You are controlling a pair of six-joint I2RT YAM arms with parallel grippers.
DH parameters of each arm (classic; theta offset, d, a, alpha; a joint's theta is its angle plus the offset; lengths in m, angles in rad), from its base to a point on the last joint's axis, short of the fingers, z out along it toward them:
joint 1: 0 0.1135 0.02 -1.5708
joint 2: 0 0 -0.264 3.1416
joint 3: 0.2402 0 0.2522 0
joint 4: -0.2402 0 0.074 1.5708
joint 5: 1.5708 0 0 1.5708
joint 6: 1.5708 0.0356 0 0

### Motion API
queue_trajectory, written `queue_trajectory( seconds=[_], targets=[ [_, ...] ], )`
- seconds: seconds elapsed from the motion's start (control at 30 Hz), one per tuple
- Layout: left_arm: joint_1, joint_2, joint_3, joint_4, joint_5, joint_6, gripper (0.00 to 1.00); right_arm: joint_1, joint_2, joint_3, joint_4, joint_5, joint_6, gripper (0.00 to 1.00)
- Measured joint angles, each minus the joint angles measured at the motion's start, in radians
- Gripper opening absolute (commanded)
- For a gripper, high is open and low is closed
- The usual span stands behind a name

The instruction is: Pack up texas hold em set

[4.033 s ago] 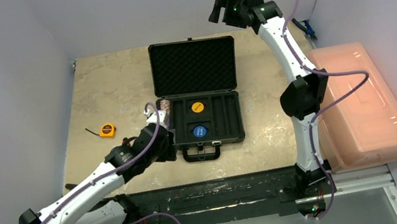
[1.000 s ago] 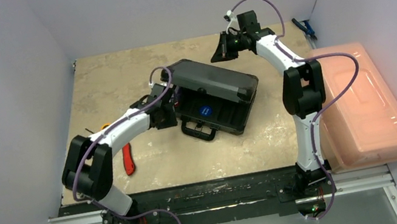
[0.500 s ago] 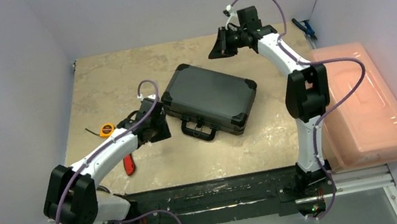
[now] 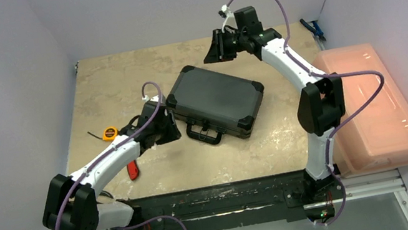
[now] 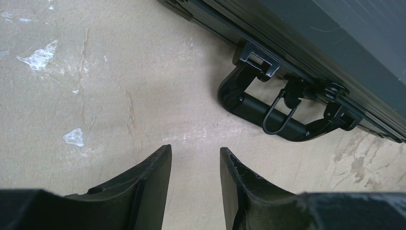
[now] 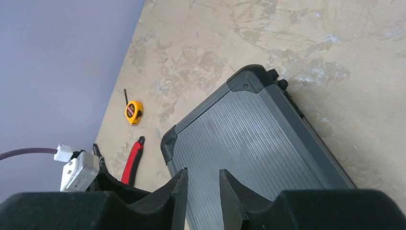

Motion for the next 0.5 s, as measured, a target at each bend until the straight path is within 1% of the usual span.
queue_trajectory(
  seconds=[0.1,0.13,0.2,0.27,0.37,0.43,0.5],
  targets=[
    [0.0,0.0,-0.001,0.017,0.012,0.003,0.55,0.022,-0.006,-0.018,0.0,0.025,-0.004,0.37],
    [0.0,-0.003,-0.004,0.028,0.016,0.004,0.6,0.03,-0.016,-0.034,-0.002,0.037,-0.005,0.38],
    [0.0,-0.015,-0.019,0.054,0.028,0.011,0.71,0.045,-0.047,-0.078,-0.006,0.065,-0.005,0.43],
    [0.0,-0.042,-0.045,0.078,0.04,0.018,0.79,0.064,-0.093,-0.127,-0.011,0.108,-0.008,0.52],
    [0.0,-0.099,-0.082,0.102,0.056,0.028,0.87,0.099,-0.182,-0.185,-0.015,0.168,-0.024,0.65],
    [0.0,-0.144,-0.098,0.109,0.06,0.035,0.91,0.118,-0.246,-0.221,-0.012,0.196,-0.033,0.74],
    [0.0,-0.188,-0.109,0.114,0.06,0.047,0.92,0.134,-0.311,-0.258,-0.01,0.224,-0.042,0.82]
  ],
)
